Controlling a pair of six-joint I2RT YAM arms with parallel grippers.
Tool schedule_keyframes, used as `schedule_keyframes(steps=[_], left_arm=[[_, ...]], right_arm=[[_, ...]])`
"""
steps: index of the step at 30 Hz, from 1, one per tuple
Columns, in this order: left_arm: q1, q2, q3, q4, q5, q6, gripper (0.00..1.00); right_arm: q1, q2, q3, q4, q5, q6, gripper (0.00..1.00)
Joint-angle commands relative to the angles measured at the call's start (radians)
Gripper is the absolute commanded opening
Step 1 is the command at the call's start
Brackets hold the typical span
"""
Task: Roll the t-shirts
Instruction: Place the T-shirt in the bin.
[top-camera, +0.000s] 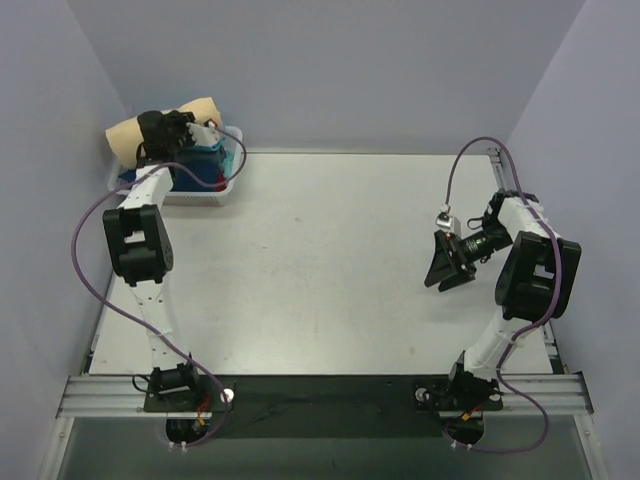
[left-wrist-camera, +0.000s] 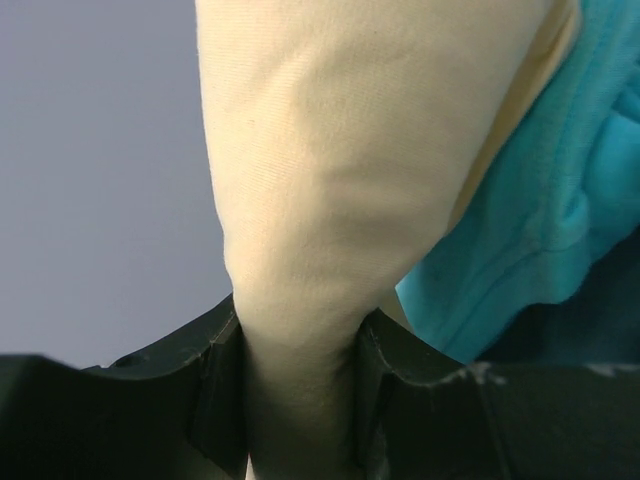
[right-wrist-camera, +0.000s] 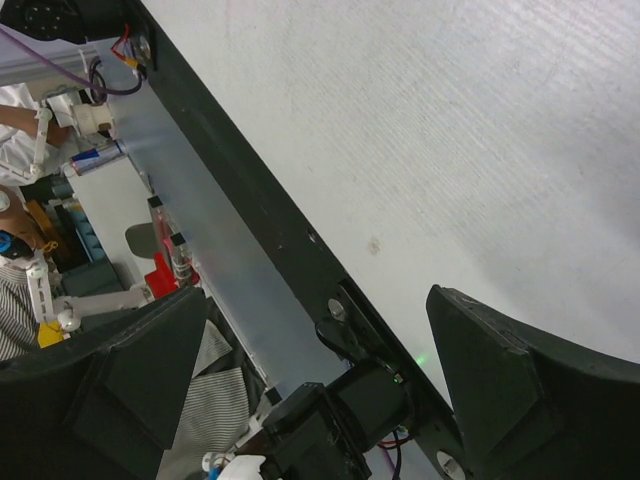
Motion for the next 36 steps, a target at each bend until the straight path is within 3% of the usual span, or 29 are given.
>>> schedule_keyframes(steps=[1,5,7,11,13,17,20,27,32,36], left_arm=[[0.003,-0.175,-0.194,0.394,0.100,0.006,0.00],[0.020,-0.258,-0.413,0.544,0.173,0.004,0.00],[0.038,-0.313,-0.483,0.521,0.215,-0.015,0.00],[0.076,-0.380,-0.503,0.259,0.285,-0.006,0.00],[0.095,-0.387,-0.491,0.117,0.312,0.071,0.00],[0.118,-0.370,-0.447,-0.043,0.347,0.153,0.00],[0.119,-0.347,-0.433,-0.066,0.343,0.162,0.00],[0.106,-0.293,-0.375,0.085,0.366,0.146,0.00],[0.095,-0.220,-0.342,0.455,0.326,0.136,0.00],[0.093,-0.155,-0.226,0.465,0.302,0.126,0.00]], right_arm=[[-0.004,-0.061,-0.035,-0.178,0.054,-0.015,1.00],[-0.004,-0.060,-0.055,-0.175,0.081,-0.015,1.00],[-0.004,-0.055,-0.060,-0.175,0.094,-0.015,1.00],[-0.003,-0.040,-0.057,-0.175,0.117,-0.016,1.00],[0.005,-0.021,-0.051,-0.175,0.120,-0.015,1.00],[0.037,0.005,-0.041,-0.174,0.130,-0.016,1.00],[0.069,0.016,-0.040,-0.174,0.130,-0.018,1.00],[0.094,0.040,-0.040,-0.172,0.122,-0.015,1.00],[0.094,0.054,-0.023,-0.174,0.117,-0.013,1.00],[0.094,0.063,-0.021,-0.174,0.117,-0.015,1.00]])
